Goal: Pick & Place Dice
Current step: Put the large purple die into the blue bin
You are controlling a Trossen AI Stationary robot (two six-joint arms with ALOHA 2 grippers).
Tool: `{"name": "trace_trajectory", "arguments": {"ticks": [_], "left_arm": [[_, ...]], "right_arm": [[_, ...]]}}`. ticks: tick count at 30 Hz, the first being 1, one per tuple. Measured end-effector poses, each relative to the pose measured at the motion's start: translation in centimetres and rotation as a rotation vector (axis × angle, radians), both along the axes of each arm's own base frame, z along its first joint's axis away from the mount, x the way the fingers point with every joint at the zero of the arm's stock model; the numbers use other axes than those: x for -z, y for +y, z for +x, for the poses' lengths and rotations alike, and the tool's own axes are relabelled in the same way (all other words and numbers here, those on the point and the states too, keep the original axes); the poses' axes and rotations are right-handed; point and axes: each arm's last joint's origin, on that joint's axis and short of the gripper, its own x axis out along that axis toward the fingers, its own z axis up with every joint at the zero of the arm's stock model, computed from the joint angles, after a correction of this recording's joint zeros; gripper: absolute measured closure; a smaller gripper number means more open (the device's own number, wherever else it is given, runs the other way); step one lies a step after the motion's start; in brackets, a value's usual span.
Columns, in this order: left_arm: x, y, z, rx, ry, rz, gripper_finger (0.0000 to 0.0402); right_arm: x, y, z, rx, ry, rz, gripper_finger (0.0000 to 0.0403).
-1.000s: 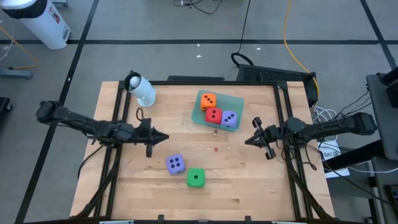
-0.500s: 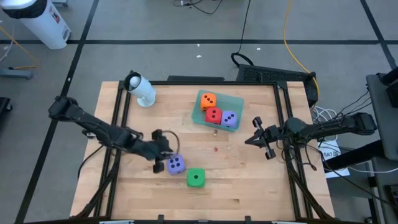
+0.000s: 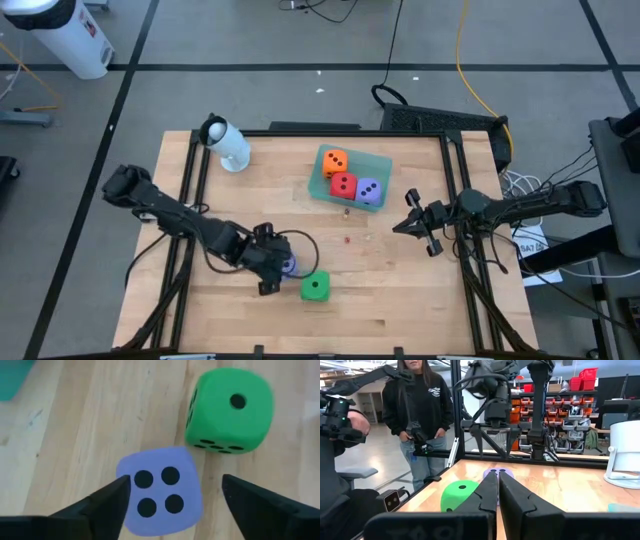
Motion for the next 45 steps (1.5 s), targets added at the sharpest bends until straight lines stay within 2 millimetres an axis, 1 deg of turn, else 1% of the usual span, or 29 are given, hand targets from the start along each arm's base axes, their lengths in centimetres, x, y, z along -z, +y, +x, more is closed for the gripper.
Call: {"name": "trace_trajectory", "arguments": {"ticks": [2, 4, 9, 11, 15, 20, 29, 33, 36, 39, 42, 45], "left_arm": [[0.3, -0.7, 0.4, -0.011, 0.030, 0.024, 0.0062], [0.6, -1.7, 1.0, 0.000, 0.052, 0.046, 0.0060], [1.9, -3.7, 2.7, 0.024, 0.143, 0.120, 0.0080], [2.1, -4.1, 3.4, 0.017, 0.182, 0.150, 0.0090], [2.8, -4.4, 4.3, -0.025, 0.282, 0.209, 0.0105], [3.7, -4.5, 4.3, -0.026, 0.398, 0.252, 0.0112], [4.1, -4.2, 4.0, -0.062, 0.436, 0.291, 0.0112], [5.4, -4.1, 4.0, -0.100, 0.461, 0.312, 0.0116], [7.2, -4.4, 4.2, -0.095, 0.502, 0.358, 0.0134], [8.2, -4.6, 4.4, -0.113, 0.508, 0.398, 0.0164], [8.2, -4.6, 4.5, -0.140, 0.495, 0.402, 0.0199], [7.2, -4.5, 4.4, -0.157, 0.488, 0.402, 0.0233]], "right_arm": [[0.0, 0.0, 0.0, 0.000, -0.001, 0.000, 0.0394], [0.0, 0.0, 0.0, 0.000, -0.002, 0.000, 0.0394], [-0.1, 0.0, 0.0, 0.000, -0.007, 0.000, 0.0394], [-0.1, 0.0, 0.0, 0.000, -0.007, -0.001, 0.0394], [-0.1, 0.0, 0.0, 0.000, -0.007, -0.002, 0.0394], [0.0, 0.0, 0.0, 0.000, -0.007, -0.002, 0.0394], [-0.1, 0.0, 0.0, 0.000, -0.008, -0.003, 0.0395], [-0.1, 0.0, 0.0, 0.000, -0.007, -0.003, 0.0395], [0.0, 0.0, 0.0, 0.000, -0.005, -0.003, 0.0394], [0.0, 0.0, 0.0, 0.001, -0.001, -0.003, 0.0395], [0.0, 0.0, 0.0, 0.001, 0.000, -0.003, 0.0394], [0.0, 0.0, 0.0, 0.001, 0.000, -0.003, 0.0394]]}}
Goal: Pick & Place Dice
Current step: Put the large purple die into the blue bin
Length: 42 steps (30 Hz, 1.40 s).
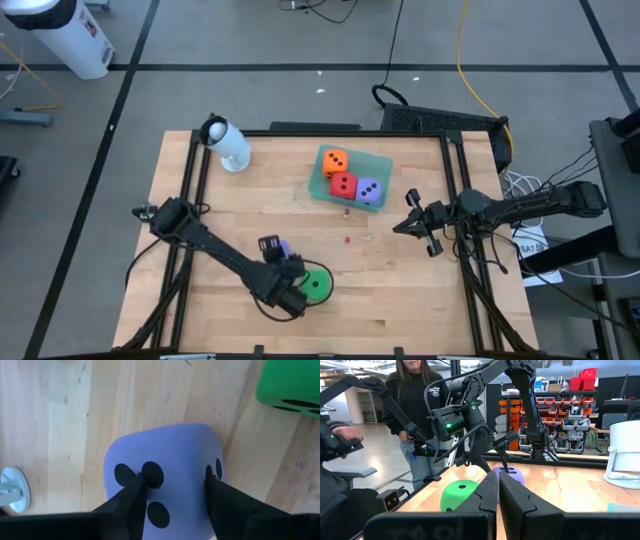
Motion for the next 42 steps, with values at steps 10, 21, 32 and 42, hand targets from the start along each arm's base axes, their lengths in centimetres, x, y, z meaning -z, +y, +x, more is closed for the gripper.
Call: {"name": "trace_trajectory", "arguments": {"ticks": [10, 21, 32, 42], "left_arm": [[-4.0, 0.8, -1.0, 0.054, -0.039, -0.062, 0.0308], [-11.7, 2.4, -4.1, 0.232, -0.230, -0.103, 0.0312], [-19.8, 5.1, -9.3, 0.469, -0.494, -0.196, 0.0311], [-20.6, 6.2, -10.4, 0.353, -0.528, -0.259, 0.0393]], "right_arm": [[0.0, 0.0, 0.0, 0.000, 0.000, 0.001, 0.0394], [0.0, 0.0, 0.0, -0.006, 0.010, 0.020, 0.0394], [0.0, 0.0, 0.0, -0.009, 0.016, 0.039, 0.0394], [0.0, 0.0, 0.0, -0.010, 0.018, 0.045, 0.0394]]}}
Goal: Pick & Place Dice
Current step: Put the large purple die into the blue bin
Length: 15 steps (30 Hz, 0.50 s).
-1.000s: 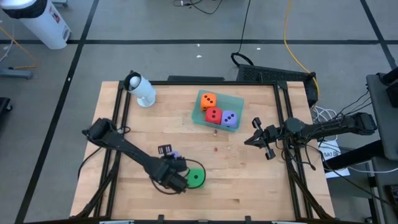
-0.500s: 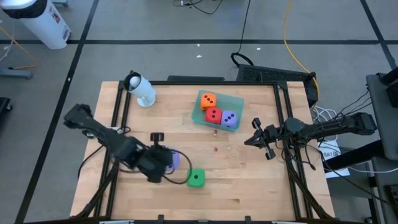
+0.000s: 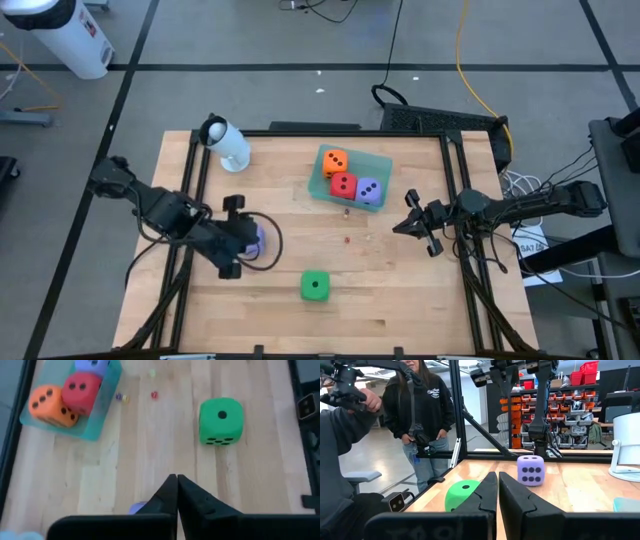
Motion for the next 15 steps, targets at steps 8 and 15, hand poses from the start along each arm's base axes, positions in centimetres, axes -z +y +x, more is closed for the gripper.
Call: {"name": "trace_trajectory", "arguments": {"ticks": [8, 15], "left_arm": [[5.6, -0.5, 1.5, -0.146, 0.257, 0.016, 0.0303], [12.1, -3.1, 2.7, -0.173, 0.396, 0.059, 0.0172]], "right_arm": [[0.0, 0.0, 0.0, 0.000, 0.000, 0.000, 0.0394], [0.0, 0.0, 0.0, 0.001, 0.003, 0.000, 0.0394]]}}
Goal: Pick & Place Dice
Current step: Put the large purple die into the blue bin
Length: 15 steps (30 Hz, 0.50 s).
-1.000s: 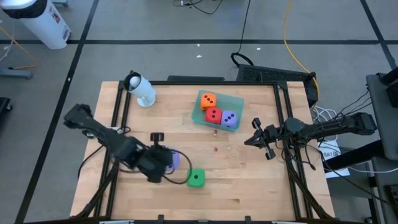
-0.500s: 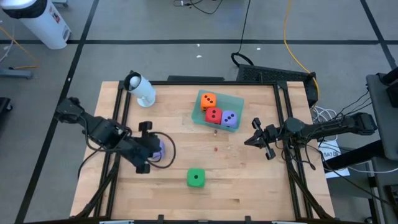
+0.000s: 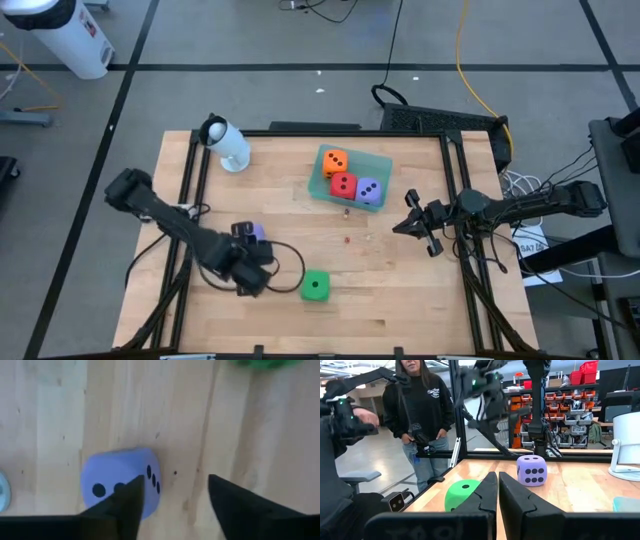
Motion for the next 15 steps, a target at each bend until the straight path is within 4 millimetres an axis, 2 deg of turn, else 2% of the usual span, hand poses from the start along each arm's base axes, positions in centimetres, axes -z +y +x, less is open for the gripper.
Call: {"name": "trace_trajectory", "arguments": {"ticks": [4, 8, 12, 15], "left_arm": [[2.9, -0.9, 0.9, 0.009, 0.113, 0.075, 0.0110], [5.0, -0.6, 1.3, -0.007, 0.246, 0.162, 0.0075], [5.5, 0.1, 1.4, -0.080, 0.310, 0.203, 0.0063], [5.5, 0.3, 1.5, -0.116, 0.290, 0.209, 0.0064]], "right_arm": [[0.0, 0.0, 0.0, 0.000, 0.002, 0.000, 0.0394], [0.0, 0.0, 0.0, 0.001, 0.002, 0.000, 0.0394], [0.0, 0.0, 0.0, 0.000, 0.004, 0.007, 0.0394], [0.0, 0.0, 0.0, 0.001, 0.006, 0.007, 0.0394]]}}
